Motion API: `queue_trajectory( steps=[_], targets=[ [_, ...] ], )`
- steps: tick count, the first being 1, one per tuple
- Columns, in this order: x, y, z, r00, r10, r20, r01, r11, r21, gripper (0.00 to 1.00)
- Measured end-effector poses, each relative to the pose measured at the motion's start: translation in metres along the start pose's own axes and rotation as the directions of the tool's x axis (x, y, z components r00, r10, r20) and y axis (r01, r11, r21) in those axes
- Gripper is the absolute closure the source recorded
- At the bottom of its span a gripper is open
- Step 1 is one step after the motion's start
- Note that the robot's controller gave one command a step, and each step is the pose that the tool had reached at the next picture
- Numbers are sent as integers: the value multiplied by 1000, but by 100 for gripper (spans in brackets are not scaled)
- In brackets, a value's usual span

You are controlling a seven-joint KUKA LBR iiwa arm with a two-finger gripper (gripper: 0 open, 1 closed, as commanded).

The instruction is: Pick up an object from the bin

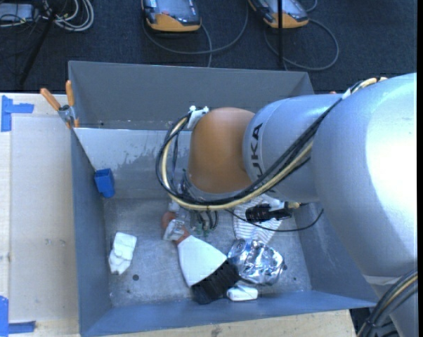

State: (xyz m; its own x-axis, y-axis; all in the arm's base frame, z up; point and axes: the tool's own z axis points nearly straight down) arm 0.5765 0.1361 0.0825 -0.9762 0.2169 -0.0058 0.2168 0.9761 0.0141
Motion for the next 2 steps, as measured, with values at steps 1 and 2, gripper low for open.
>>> queue_trajectory(
  steps=[1, 2],
  targets=[
    [1, -3, -15, 1000, -1, -6, 1, 1000, 11, 100],
    [0, -3, -28, 1000, -1, -3, 1, 1000, 12, 100]
  ],
)
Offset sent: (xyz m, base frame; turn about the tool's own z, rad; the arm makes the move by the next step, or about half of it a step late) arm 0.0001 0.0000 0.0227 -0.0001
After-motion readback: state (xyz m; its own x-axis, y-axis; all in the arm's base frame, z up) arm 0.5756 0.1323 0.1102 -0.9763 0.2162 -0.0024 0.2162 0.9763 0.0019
